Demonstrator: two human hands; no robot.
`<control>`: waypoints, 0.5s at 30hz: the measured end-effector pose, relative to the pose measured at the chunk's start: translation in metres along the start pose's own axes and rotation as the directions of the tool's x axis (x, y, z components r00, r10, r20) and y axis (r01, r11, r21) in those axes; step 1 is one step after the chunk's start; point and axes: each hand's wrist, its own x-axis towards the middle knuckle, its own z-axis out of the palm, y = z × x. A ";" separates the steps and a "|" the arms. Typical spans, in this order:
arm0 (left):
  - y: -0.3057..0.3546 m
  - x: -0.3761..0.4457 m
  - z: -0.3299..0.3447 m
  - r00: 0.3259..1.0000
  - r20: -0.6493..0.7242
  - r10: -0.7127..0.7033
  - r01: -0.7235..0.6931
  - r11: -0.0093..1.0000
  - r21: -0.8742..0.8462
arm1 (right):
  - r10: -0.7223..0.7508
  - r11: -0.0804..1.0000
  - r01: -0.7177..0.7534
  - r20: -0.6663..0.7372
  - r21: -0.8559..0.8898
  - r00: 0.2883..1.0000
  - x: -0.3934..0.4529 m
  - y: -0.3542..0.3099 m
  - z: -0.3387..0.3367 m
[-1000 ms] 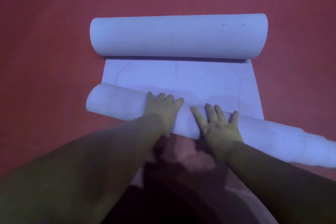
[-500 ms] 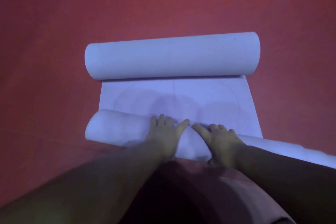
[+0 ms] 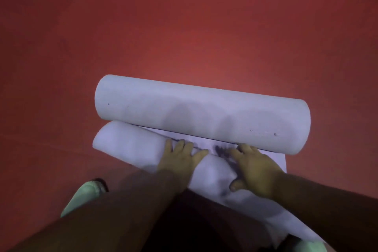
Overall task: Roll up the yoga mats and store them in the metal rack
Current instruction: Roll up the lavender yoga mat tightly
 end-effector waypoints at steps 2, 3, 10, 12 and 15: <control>-0.003 0.011 -0.015 0.995 0.098 -0.012 0.010 1.000 0.014 | -0.045 0.998 0.045 -0.010 -0.036 0.999 -0.012 -0.002 0.001; -0.004 0.014 -0.020 0.992 0.123 -0.028 0.026 1.000 0.017 | -0.084 0.994 0.084 0.007 -0.065 0.996 -0.018 -0.002 0.005; -0.004 0.027 -0.041 0.962 0.270 -0.036 0.021 0.998 0.057 | -0.111 0.972 0.100 -0.040 -0.212 0.993 -0.022 0.002 0.036; -0.006 0.027 -0.044 0.971 0.237 -0.027 0.013 0.998 0.063 | -0.063 0.973 0.061 -0.005 -0.221 0.998 -0.013 0.006 0.047; -0.013 0.016 -0.035 0.997 0.034 0.069 -0.071 0.996 0.063 | -0.073 0.986 0.078 0.035 -0.151 0.997 -0.001 0.018 0.041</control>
